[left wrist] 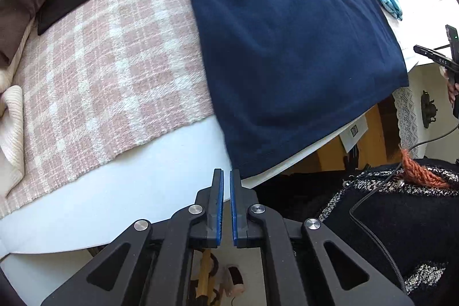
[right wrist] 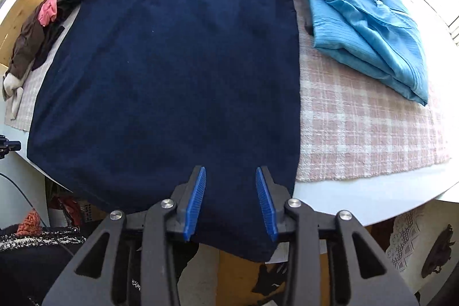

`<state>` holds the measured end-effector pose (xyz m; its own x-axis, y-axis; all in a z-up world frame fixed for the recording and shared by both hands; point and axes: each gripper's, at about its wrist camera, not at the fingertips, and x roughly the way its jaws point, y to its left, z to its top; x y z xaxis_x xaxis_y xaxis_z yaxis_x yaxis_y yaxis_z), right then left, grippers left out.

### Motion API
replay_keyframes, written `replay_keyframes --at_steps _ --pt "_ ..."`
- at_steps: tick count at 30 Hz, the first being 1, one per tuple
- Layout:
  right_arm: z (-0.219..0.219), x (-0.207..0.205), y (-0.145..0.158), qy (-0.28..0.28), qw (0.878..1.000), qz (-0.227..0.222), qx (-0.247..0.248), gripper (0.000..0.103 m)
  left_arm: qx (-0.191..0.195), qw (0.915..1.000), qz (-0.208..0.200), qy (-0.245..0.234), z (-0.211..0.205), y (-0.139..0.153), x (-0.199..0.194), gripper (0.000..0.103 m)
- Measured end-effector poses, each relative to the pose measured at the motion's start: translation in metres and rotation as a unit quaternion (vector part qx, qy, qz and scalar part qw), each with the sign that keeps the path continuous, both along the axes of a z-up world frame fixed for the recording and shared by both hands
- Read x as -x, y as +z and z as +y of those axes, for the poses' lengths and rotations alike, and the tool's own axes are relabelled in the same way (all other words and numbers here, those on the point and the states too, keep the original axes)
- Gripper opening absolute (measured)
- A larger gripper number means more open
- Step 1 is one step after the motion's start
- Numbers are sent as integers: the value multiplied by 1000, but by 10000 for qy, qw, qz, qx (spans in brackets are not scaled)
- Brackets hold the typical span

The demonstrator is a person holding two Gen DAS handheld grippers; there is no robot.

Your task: Fold clothes

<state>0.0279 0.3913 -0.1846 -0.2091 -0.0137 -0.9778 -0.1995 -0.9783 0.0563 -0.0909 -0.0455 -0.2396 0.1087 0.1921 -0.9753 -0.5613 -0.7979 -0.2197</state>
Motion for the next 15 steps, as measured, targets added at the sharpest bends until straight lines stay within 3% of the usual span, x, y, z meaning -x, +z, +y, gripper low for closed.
replay_keyframes --at_steps 3,6,7,11,15 --pt "-8 32 -3 15 9998 65 207 36 -64 9995 189 238 -20 16 23 6" --pt "-15 75 -2 21 9993 156 333 36 -209 9971 688 243 -19 43 66 23" --pt "-18 90 -1 32 9992 185 352 36 -234 9955 899 171 -14 52 82 25" --pt "-34 146 4 65 9981 335 519 36 -357 9847 1688 -256 32 80 170 25" --pt "-48 196 27 411 9960 657 440 36 -464 9761 2107 -250 78 95 262 26"
